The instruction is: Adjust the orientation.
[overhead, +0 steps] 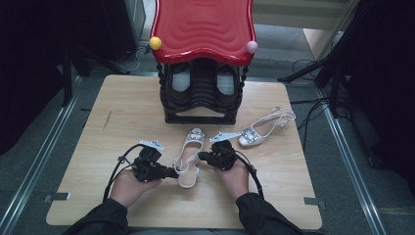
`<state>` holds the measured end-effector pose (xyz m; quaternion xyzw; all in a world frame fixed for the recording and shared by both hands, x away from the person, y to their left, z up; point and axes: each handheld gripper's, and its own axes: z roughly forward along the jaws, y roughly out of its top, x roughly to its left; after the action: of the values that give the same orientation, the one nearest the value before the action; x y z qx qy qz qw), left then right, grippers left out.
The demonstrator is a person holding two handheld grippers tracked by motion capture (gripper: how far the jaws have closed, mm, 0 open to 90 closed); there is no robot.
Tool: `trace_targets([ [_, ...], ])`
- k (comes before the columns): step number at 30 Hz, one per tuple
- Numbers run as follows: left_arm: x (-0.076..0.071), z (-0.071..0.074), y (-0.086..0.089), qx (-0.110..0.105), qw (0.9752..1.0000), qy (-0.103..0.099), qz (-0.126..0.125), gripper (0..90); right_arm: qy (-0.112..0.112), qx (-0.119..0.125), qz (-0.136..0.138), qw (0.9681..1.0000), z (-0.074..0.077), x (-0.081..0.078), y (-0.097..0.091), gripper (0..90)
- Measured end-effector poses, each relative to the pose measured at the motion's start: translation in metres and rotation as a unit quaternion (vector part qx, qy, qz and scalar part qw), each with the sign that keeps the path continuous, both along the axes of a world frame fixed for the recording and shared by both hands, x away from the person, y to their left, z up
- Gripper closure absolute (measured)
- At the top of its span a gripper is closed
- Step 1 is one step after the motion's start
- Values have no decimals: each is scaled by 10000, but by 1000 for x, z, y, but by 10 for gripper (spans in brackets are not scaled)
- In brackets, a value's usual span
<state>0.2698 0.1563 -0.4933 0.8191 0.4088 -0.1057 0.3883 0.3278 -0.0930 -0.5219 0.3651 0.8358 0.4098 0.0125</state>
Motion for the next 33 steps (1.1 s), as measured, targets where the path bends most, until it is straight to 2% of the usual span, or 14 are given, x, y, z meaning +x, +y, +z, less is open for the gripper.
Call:
trace_targets([
  [6, 1, 2, -3, 65, 9999, -90, -34, 852, -23, -59, -11, 10000, 1, 2, 0, 900],
  [9, 1, 7, 4, 126, 9996, -223, 82, 846, 2, -99, -25, 9999, 2, 2, -2, 882],
  [11, 0, 12, 10, 216, 9991, -332, 169, 836, 2, -137, -31, 9999, 4, 3, -3, 846],
  [12, 1, 13, 13, 234, 9989, -353, 178, 816, -14, -203, -71, 9998, 5, 3, -6, 798],
  [13, 2, 15, 16, 230, 9989, -358, 208, 816, -14, -203, -71, 9998, 5, 3, -6, 798],
  [16, 3, 20, 25, 226, 9978, -487, 392, 794, -87, -78, -91, 9999, 10, 3, -11, 730],
  [19, 5, 26, 31, 183, 9966, -644, 474, 787, -80, -50, -30, 10000, 18, 1, -16, 660],
  [20, 6, 28, 34, 177, 9961, -695, 515, 761, -106, -71, 97, 9999, 22, 0, -19, 619],
  [24, 10, 29, 38, 184, 9962, -669, 528, 694, -158, -79, 117, 9998, 28, -4, -25, 593],
  [27, 13, 28, 41, 254, 9960, -661, 543, 608, -143, -49, 110, 9998, 32, -7, -31, 566],
  [28, 14, 29, 42, 251, 9959, -667, 555, 608, -149, -58, 92, 9998, 33, -7, -33, 557],
  [31, 19, 27, 45, 228, 9966, -594, 527, 518, -158, -57, -27, 9999, 36, -7, -45, 544],
  [33, 21, 26, 47, 263, 9965, -584, 528, 505, -159, -66, -60, 9998, 37, -7, -48, 544],
])
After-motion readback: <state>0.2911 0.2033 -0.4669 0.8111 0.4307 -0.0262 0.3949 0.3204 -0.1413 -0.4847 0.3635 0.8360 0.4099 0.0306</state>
